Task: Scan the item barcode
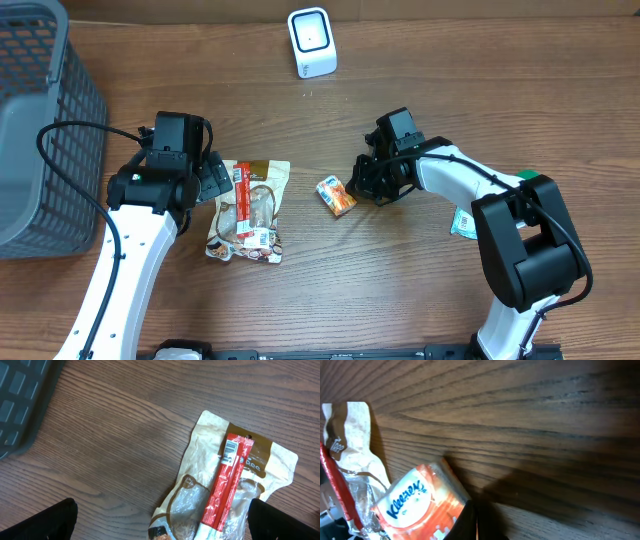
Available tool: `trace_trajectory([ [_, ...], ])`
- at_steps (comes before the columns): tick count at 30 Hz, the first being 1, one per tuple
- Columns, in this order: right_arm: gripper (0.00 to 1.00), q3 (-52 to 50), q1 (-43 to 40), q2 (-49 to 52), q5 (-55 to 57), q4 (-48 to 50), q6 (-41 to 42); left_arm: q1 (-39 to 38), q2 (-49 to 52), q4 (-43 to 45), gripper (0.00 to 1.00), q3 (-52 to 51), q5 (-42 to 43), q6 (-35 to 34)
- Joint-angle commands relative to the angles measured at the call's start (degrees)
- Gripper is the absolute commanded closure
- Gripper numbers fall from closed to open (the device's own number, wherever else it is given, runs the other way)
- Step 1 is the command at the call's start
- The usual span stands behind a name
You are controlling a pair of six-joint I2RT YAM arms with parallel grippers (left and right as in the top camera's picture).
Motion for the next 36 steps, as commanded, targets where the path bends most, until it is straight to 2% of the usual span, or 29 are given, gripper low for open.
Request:
trace_trajectory([
  [1,0.96,-0.7,-0.2,-0.3,0.7,0.1,0.2,0.0,-0.2,0.0,0.00,0.9,-0.8,0.2],
  [14,0.96,-0.7,-2.2,-0.3,-3.0,2.3,1.1,0.0,-0.2,0.0,0.00,0.9,-0.8,0.2],
  [21,0.96,-0.7,-1.6,-0.3,-2.3,-2.6,1.6,0.0,-0.2,0.0,0.00,0.9,-0.8,0.2],
  [28,0.92,-0.8,2.4,-0.3,-2.4,-4.2,1.9,0.0,-0.2,0.0,0.00,0.9,-0.8,0.2],
  [36,0.83,1.2,0.5,-0.4,-2.4,-6.4,0.2,0.0,-0.2,0.0,0.00,0.9,-0.8,0.2],
])
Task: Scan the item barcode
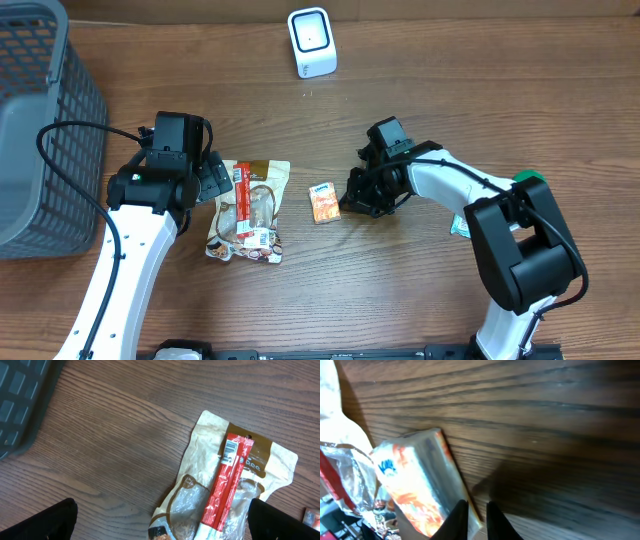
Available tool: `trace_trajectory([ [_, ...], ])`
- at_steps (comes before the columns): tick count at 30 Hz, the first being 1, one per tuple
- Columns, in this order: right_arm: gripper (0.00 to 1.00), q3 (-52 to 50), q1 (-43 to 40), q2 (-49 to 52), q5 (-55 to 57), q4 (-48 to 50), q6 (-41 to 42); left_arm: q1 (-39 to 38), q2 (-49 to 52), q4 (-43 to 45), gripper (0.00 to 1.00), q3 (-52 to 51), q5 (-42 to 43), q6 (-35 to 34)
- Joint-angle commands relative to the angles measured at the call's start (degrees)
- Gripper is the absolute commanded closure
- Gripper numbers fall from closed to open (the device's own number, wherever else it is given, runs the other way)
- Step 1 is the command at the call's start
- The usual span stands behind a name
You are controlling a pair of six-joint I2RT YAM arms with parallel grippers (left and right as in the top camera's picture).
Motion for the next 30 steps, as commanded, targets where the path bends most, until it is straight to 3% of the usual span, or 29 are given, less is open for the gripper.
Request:
trace_trajectory([
  [1,0.82,2.6,-2.3,-0.4,-0.3,-1.7,-2.0,0.0,-0.2,0.0,0.01,0.9,-0.8,0.2],
  [9,0.71,7.2,-3.6,-0.4,-6.2,-7.8,-14.9,0.0,-0.2,0.0,0.00,0.9,-0.8,0.2],
  [14,0.71,7.1,-3.3,-0.4,-8.0,-8.8,-20.4,0.0,-0.2,0.0,0.01,0.9,-0.8,0.2],
  [27,0.71,1.0,-0.4,-0.4,-8.0,0.1,-20.9,0.0,-0.2,0.1,0.00,0.9,-0.8,0.2],
  [30,0.66,0.4,0.1,-0.4,-8.0,1.2,-20.9,0.0,-0.2,0.0,0.01,0.9,-0.8,0.2],
])
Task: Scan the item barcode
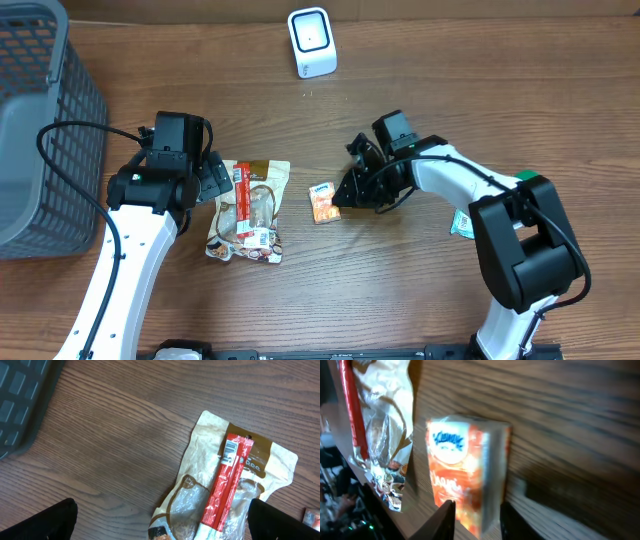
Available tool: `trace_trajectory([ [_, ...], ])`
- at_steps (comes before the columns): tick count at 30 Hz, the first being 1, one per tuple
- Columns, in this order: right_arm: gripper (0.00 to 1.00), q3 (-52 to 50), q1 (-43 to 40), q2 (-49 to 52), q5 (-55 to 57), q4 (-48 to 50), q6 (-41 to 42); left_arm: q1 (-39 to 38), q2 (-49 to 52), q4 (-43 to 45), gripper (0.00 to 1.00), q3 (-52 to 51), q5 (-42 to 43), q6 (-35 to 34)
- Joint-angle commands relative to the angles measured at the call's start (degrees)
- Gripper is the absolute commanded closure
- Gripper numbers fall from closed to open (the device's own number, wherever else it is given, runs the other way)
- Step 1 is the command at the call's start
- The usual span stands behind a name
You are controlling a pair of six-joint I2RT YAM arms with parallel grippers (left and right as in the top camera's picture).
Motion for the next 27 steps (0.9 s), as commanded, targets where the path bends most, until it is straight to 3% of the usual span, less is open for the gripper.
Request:
trace_trajectory([
  [1,0.65,-1.1,0.8,-0.4,-0.9,1.4,-0.4,0.0,-0.2,0.0,0.01,0.9,-0.8,0.2],
  [15,0.64,-2.2,0.9,0.0,3.0,4.8,5.0,0.0,-0.2,0.0,0.00,0.9,-0.8,0.2],
  [20,0.72,-3.1,0.9,2.3,1.4,7.0,7.6,0.0,-0.2,0.0,0.00,0.9,-0.8,0.2],
  [22,0.80,-3.1,0.9,3.0,-0.2,7.1,7.6,0.0,-0.2,0.0,0.00,0.9,-0.8,0.2],
  [27,0.82,-3.1,0.9,3.0,-1.2,7.5,7.6,0.0,-0.2,0.0,0.00,0.9,-0.8,0.2],
])
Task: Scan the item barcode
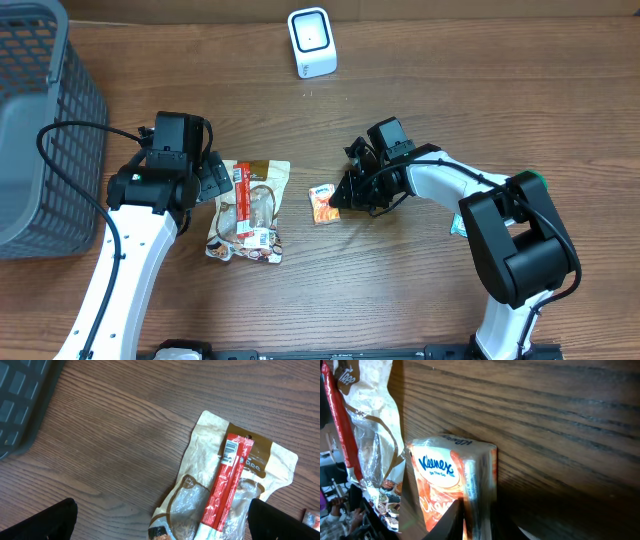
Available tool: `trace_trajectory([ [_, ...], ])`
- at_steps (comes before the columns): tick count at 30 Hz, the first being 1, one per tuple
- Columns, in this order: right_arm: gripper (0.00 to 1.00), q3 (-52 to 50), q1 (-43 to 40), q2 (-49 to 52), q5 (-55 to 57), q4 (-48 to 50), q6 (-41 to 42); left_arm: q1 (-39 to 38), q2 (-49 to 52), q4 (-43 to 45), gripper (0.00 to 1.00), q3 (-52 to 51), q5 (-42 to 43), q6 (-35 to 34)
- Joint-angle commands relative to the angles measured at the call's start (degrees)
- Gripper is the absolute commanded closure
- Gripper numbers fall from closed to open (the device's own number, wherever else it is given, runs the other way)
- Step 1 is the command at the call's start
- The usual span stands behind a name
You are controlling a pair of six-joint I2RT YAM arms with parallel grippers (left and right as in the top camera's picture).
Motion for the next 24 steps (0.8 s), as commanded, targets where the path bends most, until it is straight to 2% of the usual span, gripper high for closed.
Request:
trace_trajectory([
  [1,0.82,-0.7,0.0,1.1,-1.4,0.3,0.4,0.0,-0.2,0.0,0.00,0.9,-0.8,0.2],
  [11,0.85,-0.7,0.0,1.1,-2.0,0.4,0.4,0.0,-0.2,0.0,0.00,0.9,-0.8,0.2],
  [12,0.93,-0.7,0.0,1.1,-2.1,0.4,0.4,0.0,-0.2,0.0,0.00,0.9,-0.8,0.2],
  [14,0.96,-0.6,-0.4,1.1,-4.0,0.4,0.4,0.0,-0.2,0.0,0.00,0.9,-0.8,0.2],
  [20,0.96,-0.5,-6.9,-0.6,-29.0,1.9,-4.3,0.0,-0.2,0.0,0.01,0.9,-0.8,0.2],
  [24,0.96,-0.5,-11.1,-0.7,-40.1,1.7,-8.3,0.0,-0.2,0.0,0.00,0.9,-0.8,0.2],
])
